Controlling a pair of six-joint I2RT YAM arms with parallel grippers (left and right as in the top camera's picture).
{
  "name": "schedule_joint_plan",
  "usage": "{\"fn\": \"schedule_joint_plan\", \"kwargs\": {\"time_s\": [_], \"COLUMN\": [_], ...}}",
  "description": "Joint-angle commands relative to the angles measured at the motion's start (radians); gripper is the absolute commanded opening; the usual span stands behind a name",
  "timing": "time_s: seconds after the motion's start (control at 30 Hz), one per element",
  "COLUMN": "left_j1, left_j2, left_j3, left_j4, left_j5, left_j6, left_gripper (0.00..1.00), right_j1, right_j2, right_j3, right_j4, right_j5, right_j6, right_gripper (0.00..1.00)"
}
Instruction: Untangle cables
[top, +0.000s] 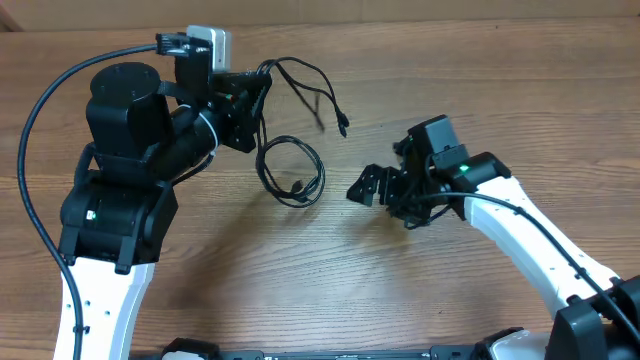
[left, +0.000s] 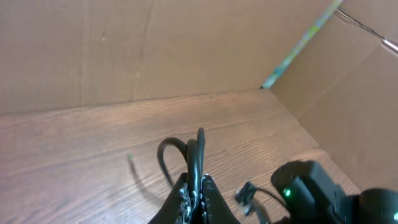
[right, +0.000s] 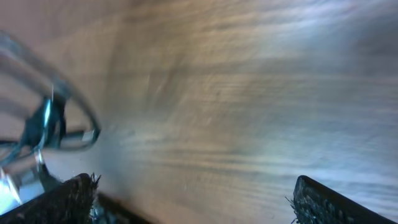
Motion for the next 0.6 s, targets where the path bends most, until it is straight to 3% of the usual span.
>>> {"fn": "schedule_joint_plan", "kwargs": {"time_s": [0.0, 0.23, 0.57], "left_j1": [0.004, 0.004, 0.004], "left_j2": [-0.002, 0.002, 0.006], "left_j3": [0.015, 0.015, 0.015], "left_j4": [-0.027, -0.167, -0.248], "left_j5": [-0.021, -0.024, 0.001], "left_j6": [-0.061, -0.061, -0.061], "left_gripper": [0.04, 0.04, 0.04], "right_j1": [0.023, 0.024, 0.024], "right_j2": [-0.028, -0.028, -0.028], "right_j3": [0.004, 0.004, 0.004], "right_j4": [-0.005, -0.026, -0.039], "right_j5": [-0.025, 0.069, 0.068], "right_j6": [-0.019, -0.02, -0.02], "right_gripper": [1.0, 1.0, 1.0]}}
